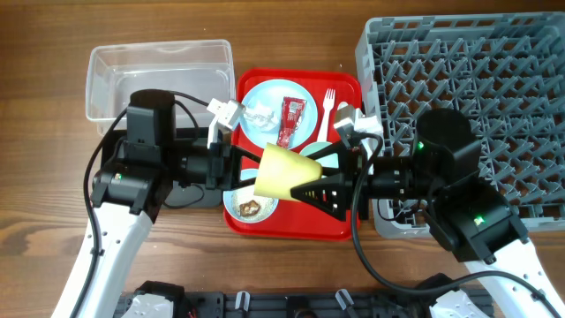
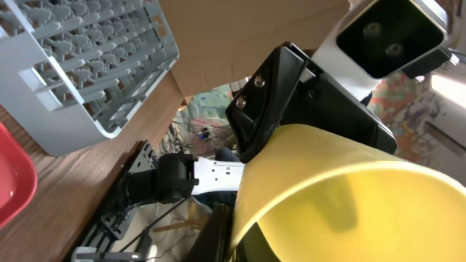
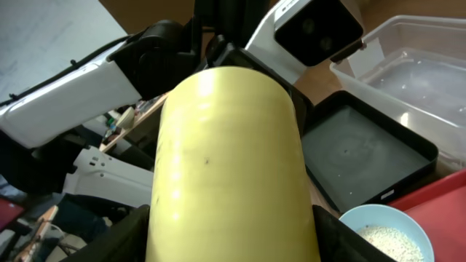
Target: Sort waste into correct bins and load items into the dishwasher rack
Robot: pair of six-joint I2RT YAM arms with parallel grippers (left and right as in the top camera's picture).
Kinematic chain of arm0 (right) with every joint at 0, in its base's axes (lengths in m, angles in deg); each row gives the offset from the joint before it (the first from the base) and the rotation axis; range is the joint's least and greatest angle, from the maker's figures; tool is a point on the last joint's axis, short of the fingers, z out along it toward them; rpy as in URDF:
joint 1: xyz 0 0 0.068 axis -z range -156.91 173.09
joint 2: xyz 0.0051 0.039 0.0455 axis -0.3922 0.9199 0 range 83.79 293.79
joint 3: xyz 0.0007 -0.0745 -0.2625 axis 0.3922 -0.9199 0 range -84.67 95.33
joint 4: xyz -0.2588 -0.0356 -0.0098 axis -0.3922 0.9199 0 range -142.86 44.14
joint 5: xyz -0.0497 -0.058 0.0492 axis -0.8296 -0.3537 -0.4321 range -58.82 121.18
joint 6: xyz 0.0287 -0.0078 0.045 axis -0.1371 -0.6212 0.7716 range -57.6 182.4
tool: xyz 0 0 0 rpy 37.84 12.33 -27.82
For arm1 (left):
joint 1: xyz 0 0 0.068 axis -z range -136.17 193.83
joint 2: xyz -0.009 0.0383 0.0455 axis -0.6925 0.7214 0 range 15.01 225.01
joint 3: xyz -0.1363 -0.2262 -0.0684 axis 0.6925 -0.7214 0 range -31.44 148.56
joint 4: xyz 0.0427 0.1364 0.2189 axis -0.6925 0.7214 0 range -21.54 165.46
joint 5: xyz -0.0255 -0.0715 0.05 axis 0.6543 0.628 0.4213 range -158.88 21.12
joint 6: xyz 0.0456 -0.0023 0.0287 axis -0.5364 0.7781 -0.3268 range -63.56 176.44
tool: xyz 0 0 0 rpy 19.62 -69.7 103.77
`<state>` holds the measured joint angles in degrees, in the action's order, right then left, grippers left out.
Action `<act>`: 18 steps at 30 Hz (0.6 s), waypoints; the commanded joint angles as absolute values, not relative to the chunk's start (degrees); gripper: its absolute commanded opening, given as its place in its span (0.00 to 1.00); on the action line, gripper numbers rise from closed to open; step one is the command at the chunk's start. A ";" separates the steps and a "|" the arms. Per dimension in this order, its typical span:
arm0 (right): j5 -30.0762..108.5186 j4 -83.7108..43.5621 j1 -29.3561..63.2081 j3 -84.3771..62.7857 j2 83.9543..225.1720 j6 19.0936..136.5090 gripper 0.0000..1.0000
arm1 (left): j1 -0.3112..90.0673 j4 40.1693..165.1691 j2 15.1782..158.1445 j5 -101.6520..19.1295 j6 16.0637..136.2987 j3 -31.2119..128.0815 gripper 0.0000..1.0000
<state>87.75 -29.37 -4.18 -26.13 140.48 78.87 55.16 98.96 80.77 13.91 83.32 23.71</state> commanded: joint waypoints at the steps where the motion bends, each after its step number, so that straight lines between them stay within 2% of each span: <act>1: 88.13 -29.61 -5.20 -25.47 140.59 79.05 0.54 | 55.01 96.84 80.60 14.65 82.36 24.50 0.04; 2: 87.93 -29.61 -5.18 -25.47 140.59 78.94 0.49 | 55.01 96.32 80.60 14.63 82.38 24.50 0.04; 3: 87.65 -29.61 -5.18 -25.47 140.56 78.87 0.47 | 55.01 96.30 80.60 14.63 82.38 24.50 0.11; 5: 85.31 -29.53 -5.18 -25.47 140.32 78.68 0.45 | 55.01 96.28 80.60 14.63 82.36 24.50 0.41; 8: 78.62 -29.09 -4.72 -25.47 137.57 78.68 0.44 | 55.01 96.28 80.60 14.65 82.36 24.50 0.56; 12: 66.29 -20.09 1.07 -25.47 130.92 78.87 0.41 | 54.99 96.28 80.60 14.43 82.36 24.50 0.70; 16: 52.15 -5.05 9.09 -25.25 125.74 79.07 0.40 | 55.01 96.23 80.60 12.59 82.36 24.50 0.73; 18: 40.92 4.61 12.54 -25.25 125.85 79.70 0.38 | 54.99 96.23 80.60 12.48 82.36 24.50 0.73</act>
